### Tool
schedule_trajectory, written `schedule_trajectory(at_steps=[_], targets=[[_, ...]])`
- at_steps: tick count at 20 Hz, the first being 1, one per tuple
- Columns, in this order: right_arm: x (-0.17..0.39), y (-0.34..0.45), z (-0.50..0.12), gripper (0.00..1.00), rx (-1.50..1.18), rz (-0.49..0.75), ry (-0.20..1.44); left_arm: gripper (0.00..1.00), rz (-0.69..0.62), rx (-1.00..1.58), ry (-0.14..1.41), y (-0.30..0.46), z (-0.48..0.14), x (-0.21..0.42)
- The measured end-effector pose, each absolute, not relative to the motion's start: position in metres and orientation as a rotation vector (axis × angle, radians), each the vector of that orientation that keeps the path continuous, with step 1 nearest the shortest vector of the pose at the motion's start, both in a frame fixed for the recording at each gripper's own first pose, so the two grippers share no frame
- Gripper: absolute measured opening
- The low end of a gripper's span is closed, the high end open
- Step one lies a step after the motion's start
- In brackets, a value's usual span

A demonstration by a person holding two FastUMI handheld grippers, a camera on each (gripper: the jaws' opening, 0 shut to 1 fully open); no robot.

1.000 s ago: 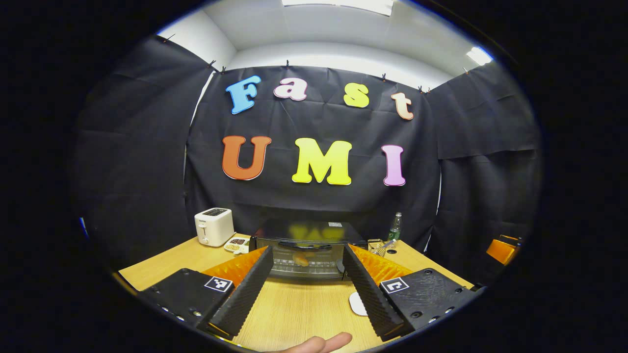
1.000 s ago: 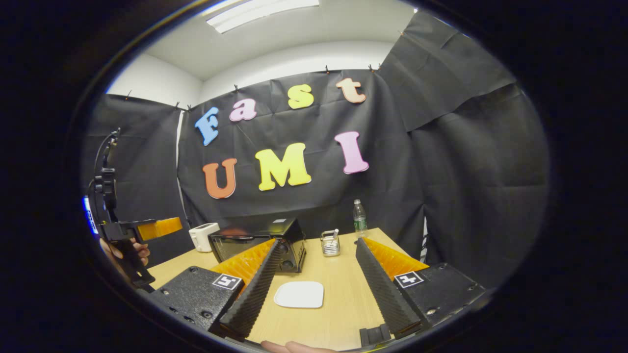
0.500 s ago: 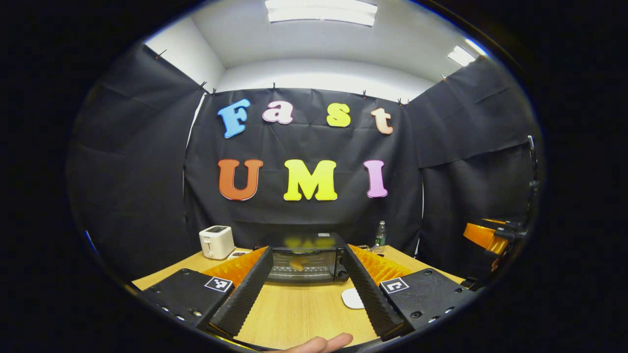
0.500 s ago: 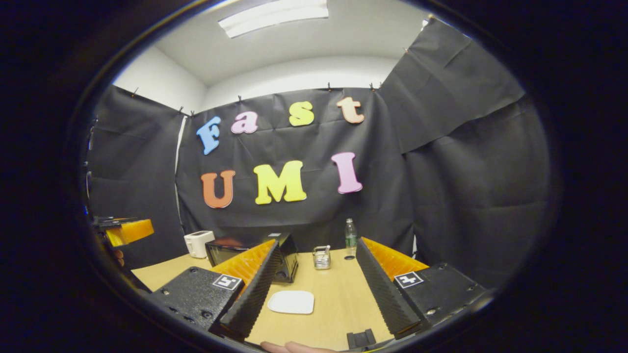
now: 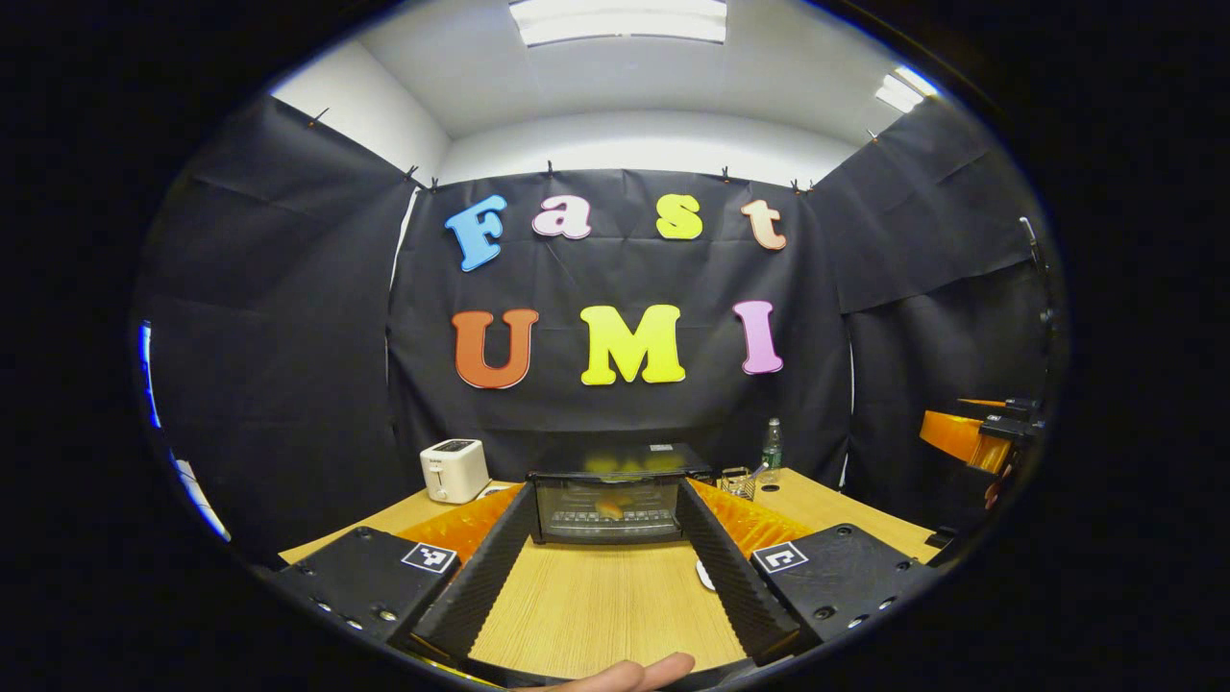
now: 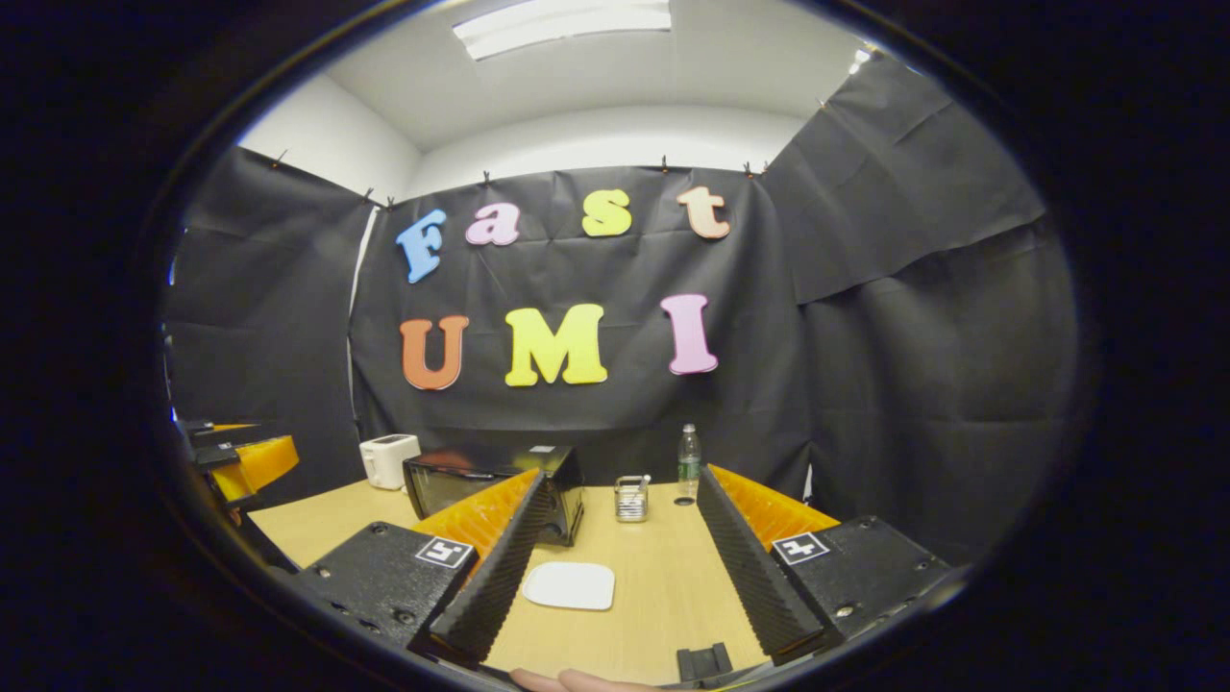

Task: Open the electric oven with the left hand, put the food in, and close the electric oven.

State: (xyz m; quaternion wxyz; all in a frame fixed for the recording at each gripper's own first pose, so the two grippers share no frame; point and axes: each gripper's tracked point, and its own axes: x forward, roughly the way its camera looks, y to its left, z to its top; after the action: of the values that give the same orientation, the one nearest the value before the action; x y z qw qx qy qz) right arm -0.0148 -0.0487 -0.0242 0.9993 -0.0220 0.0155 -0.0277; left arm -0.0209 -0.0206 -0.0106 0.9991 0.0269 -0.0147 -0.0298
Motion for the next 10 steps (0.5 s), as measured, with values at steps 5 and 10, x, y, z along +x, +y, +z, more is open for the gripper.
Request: schedule_trajectory(at_steps=[5, 10], targets=[[-0.011, -0.046, -0.035, 0.93, -0.043, -0.050, 0.053, 0.96, -0.071, 0.056, -0.037, -0.021, -0.013, -0.023], [-0.011, -0.047, -0.036, 0.93, -0.038, -0.045, 0.049, 0.96, -0.075, 0.060, -0.050, -0.025, -0.013, -0.022]])
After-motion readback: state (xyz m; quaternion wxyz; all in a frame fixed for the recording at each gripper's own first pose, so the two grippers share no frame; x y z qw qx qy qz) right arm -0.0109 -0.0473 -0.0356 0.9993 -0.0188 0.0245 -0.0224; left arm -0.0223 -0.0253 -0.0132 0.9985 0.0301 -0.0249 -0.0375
